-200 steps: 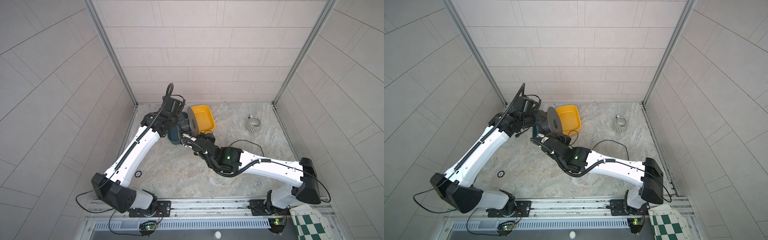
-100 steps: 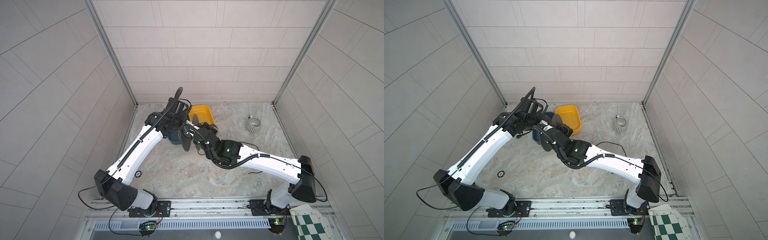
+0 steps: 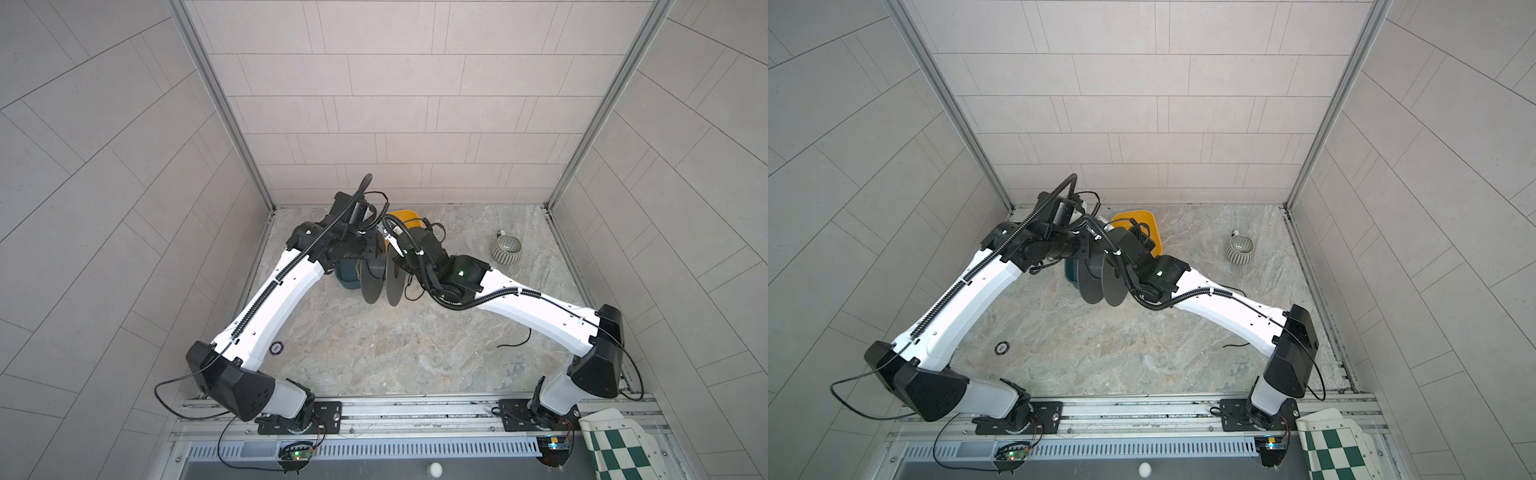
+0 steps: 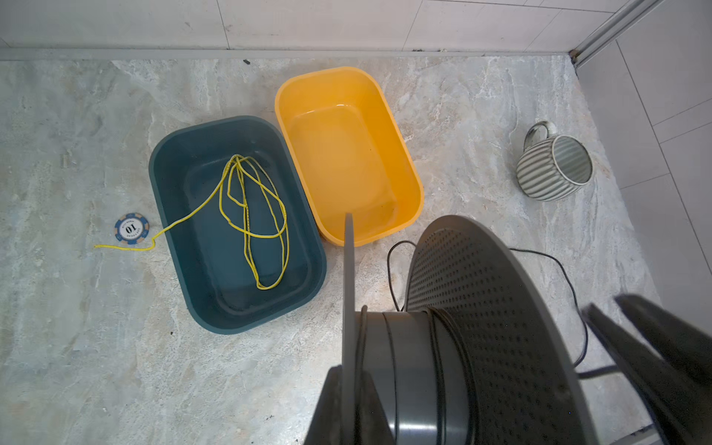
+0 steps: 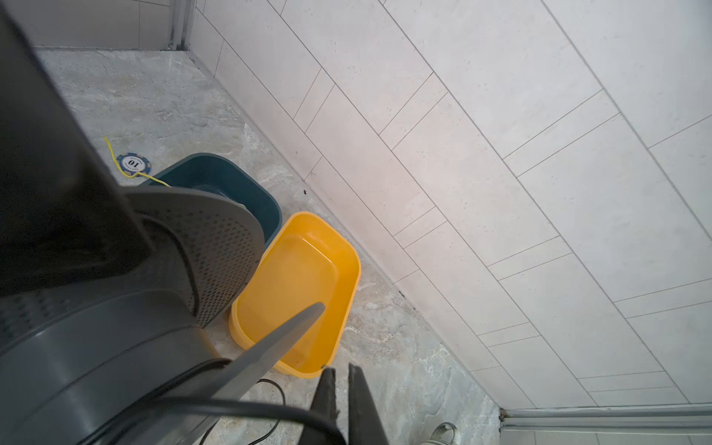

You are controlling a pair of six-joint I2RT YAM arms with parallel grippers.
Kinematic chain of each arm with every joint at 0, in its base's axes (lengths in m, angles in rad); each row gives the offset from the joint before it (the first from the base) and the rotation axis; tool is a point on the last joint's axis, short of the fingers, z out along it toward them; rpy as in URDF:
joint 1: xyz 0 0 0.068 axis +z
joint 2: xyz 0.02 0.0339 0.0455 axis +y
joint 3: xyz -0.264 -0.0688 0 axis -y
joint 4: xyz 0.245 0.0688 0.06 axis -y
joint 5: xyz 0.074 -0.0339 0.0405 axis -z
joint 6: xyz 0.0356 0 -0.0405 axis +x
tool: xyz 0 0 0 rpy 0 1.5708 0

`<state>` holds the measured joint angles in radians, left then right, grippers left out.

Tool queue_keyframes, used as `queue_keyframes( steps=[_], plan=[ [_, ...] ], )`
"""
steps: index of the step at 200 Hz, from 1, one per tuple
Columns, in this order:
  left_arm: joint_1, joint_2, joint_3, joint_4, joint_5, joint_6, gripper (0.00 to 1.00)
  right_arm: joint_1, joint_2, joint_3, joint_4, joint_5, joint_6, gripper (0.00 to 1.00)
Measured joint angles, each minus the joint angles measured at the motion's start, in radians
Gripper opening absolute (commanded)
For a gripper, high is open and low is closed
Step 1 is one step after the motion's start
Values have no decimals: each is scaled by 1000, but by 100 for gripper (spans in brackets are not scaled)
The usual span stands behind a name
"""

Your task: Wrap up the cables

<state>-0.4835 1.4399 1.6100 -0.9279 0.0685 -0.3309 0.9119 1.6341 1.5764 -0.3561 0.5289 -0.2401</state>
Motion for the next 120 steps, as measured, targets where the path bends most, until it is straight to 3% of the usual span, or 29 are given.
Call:
queue_keyframes(
  steps=[25,74,109,120],
  plan=[
    [-2,-16,2,-21,26,45,0,-59,15,3,-15,-31,41,9],
    [-1,-54,41,-66,89,97,0,-186,19,-53,-8,-157,143,19],
    [13,-59,90,-117,111,110,0,-249,-12,-195,14,-276,203,32],
    [20,-59,105,-129,121,116,0,-263,-38,-254,24,-325,223,42]
  ],
)
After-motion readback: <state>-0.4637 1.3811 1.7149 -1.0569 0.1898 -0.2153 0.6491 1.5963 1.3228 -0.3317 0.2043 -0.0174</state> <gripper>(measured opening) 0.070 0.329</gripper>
